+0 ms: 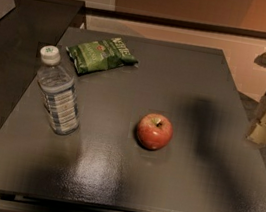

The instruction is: Pick blue plastic bottle

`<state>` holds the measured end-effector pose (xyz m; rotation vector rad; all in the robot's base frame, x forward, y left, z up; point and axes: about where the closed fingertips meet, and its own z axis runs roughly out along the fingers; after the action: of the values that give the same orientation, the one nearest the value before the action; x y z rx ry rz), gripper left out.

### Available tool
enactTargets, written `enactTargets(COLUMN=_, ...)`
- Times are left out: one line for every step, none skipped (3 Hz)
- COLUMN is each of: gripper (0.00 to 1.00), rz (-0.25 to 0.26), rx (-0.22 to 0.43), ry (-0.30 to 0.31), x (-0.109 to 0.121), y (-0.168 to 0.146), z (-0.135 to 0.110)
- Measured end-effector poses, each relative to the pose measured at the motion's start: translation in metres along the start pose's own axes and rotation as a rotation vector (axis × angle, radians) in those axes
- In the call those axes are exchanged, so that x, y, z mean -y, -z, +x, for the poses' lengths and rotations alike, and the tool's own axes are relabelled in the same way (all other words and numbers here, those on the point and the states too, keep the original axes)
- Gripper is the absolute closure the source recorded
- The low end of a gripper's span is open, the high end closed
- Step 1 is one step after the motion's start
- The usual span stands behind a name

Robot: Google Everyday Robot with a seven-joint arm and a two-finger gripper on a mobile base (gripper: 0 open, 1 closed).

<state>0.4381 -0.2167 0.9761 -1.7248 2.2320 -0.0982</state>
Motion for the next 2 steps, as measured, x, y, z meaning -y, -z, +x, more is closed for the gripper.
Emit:
enactTargets(gripper=0.00, rz=0.000, rx=0.000, ry=0.000, x=0.0000, y=0.0000, z=0.0000)
enactTargets(gripper=0.00, rz=-0.011, rx=0.030, ry=0.001, x=0.0022, y=-0.0020, z=-0.0080)
